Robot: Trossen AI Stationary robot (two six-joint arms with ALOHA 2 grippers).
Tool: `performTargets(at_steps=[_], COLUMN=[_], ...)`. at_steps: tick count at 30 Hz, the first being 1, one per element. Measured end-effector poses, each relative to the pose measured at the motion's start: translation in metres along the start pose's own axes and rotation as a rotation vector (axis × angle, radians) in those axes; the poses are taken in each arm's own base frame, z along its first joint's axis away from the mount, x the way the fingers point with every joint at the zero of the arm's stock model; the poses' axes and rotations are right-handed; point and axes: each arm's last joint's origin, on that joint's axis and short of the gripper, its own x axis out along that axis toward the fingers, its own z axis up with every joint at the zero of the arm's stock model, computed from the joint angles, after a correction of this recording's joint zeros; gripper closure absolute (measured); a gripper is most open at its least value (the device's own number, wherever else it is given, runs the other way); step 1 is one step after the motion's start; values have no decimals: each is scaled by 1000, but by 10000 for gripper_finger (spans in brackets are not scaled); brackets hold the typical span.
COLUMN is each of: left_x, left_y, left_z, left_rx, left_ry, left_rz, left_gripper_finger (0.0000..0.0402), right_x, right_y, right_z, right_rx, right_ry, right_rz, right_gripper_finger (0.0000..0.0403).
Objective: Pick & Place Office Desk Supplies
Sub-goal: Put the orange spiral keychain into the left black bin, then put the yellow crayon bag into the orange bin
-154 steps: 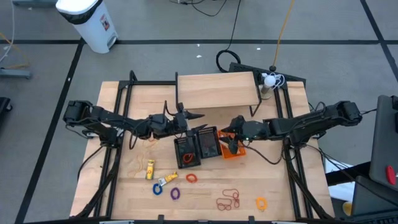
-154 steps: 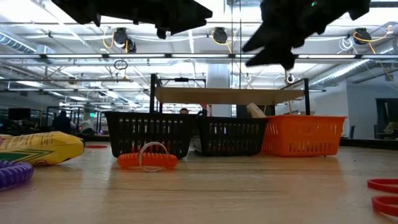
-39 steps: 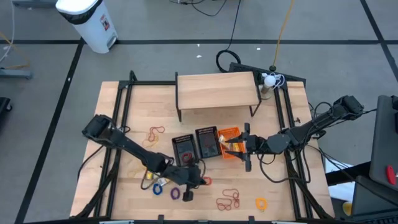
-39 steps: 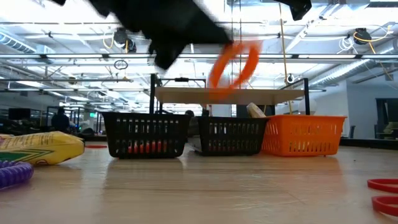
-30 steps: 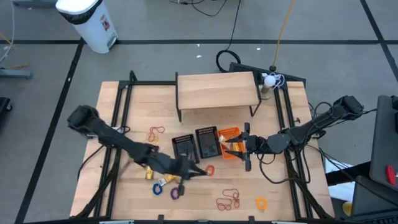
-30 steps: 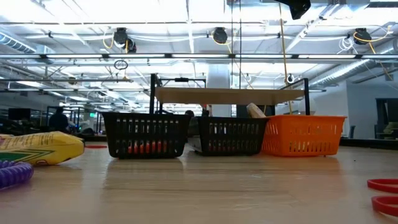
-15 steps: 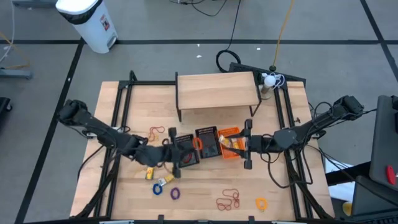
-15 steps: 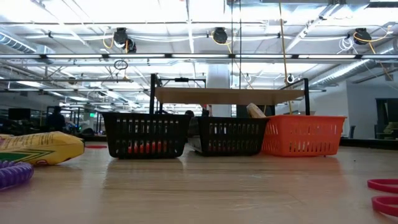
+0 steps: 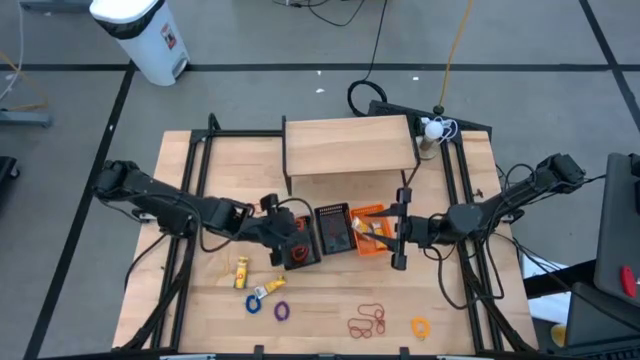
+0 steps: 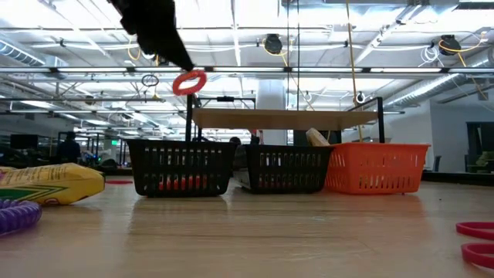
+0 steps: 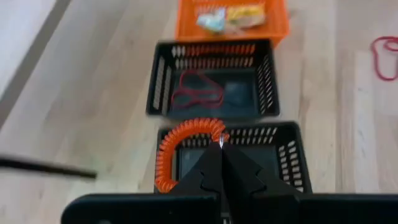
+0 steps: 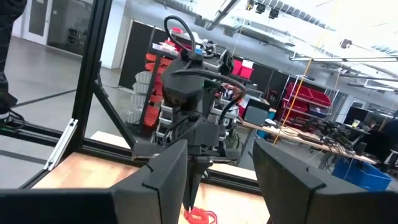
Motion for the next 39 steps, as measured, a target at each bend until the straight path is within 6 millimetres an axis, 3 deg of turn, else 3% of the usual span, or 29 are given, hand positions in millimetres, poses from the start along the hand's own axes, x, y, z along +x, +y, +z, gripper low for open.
performTargets(at_steps=[12,29,33,39], left_x=[2,1,-7,-24], left_y=[-8,-10,-24,-56], left_z=[-4,-7,-23,-42], left_rx=[-18,-25,-41,-69], left_ry=[36,75,189,224], left_rz=[-65,-102,-151,-229], left_gripper_finger=[392,331,328,327], right_x=[0,0,1,1], right_y=[0,1,0,1], right_z=[-1,-3,-4,-6], right_rx=[-13,-29,-21,-7], right_ry=[9,27,38,50], right_rz=[3,8,7,12], right_gripper_finger=[232,232,232,232])
